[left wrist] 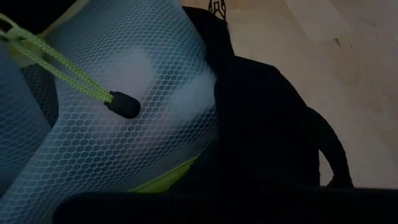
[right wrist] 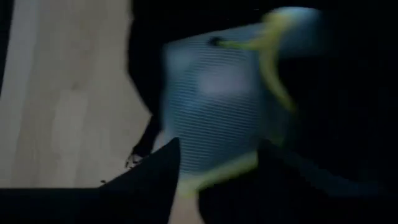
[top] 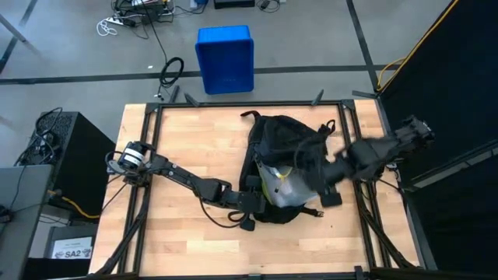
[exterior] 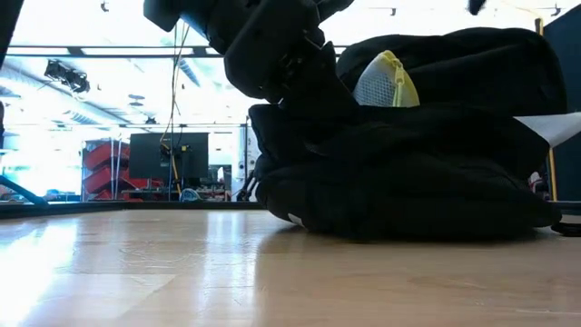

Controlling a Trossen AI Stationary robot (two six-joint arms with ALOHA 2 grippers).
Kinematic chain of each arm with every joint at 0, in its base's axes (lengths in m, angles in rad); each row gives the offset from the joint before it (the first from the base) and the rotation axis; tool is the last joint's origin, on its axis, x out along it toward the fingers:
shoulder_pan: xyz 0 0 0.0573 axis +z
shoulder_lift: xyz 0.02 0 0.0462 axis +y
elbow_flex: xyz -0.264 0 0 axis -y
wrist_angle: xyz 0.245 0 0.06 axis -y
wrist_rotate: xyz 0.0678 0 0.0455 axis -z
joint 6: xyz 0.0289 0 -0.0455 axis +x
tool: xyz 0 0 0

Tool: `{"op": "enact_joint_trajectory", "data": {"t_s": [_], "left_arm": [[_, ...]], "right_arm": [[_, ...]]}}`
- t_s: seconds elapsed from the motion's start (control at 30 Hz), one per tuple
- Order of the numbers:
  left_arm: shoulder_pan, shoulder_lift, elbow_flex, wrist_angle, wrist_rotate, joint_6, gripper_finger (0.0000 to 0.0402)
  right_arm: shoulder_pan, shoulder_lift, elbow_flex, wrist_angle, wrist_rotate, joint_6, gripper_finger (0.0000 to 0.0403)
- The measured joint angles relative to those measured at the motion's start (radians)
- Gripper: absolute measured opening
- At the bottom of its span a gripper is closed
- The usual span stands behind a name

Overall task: Unpack backpack
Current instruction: Put the white zip bag into the black backpack

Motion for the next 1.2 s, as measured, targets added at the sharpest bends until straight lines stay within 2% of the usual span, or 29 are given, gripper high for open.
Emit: {"op": "enact_joint_trajectory", "data": {"t_s": [0.17, 0.27, 0.4, 0.57, 0.77, 1.03, 1.2], "left_arm": [[0.0, 0.0, 0.0, 0.002, 0.012, 0.0, 0.0], [0.0, 0.0, 0.0, 0.001, 0.02, 0.001, 0.0], [0.0, 0.0, 0.019, 0.0, 0.053, 0.008, 0.0], [-0.008, 0.0, 0.052, 0.0, 0.079, 0.051, 0.0], [-0.016, 0.0, 0.086, 0.001, 0.127, 0.104, 0.0], [-0.018, 0.0, 0.113, -0.001, 0.16, 0.138, 0.0], [-0.019, 0.0, 0.113, -0.001, 0.18, 0.135, 0.0]], "right_arm": [[0.133, 0.0, -0.204, 0.171, 0.008, -0.008, 0.0066], [0.15, 0.0, -0.321, 0.246, 0.009, 0.018, 0.0012], [0.113, 0.0, -0.426, 0.359, 0.033, 0.05, 0.0016], [0.028, 0.0, -0.522, 0.519, 0.01, -0.013, 0.0003], [-0.072, 0.0, -0.601, 0.603, 0.019, -0.02, 0.0001], [-0.201, 0.0, -0.639, 0.69, 0.122, 0.097, 0.0], [-0.219, 0.0, -0.6, 0.707, 0.132, 0.089, 0.0002]]}}
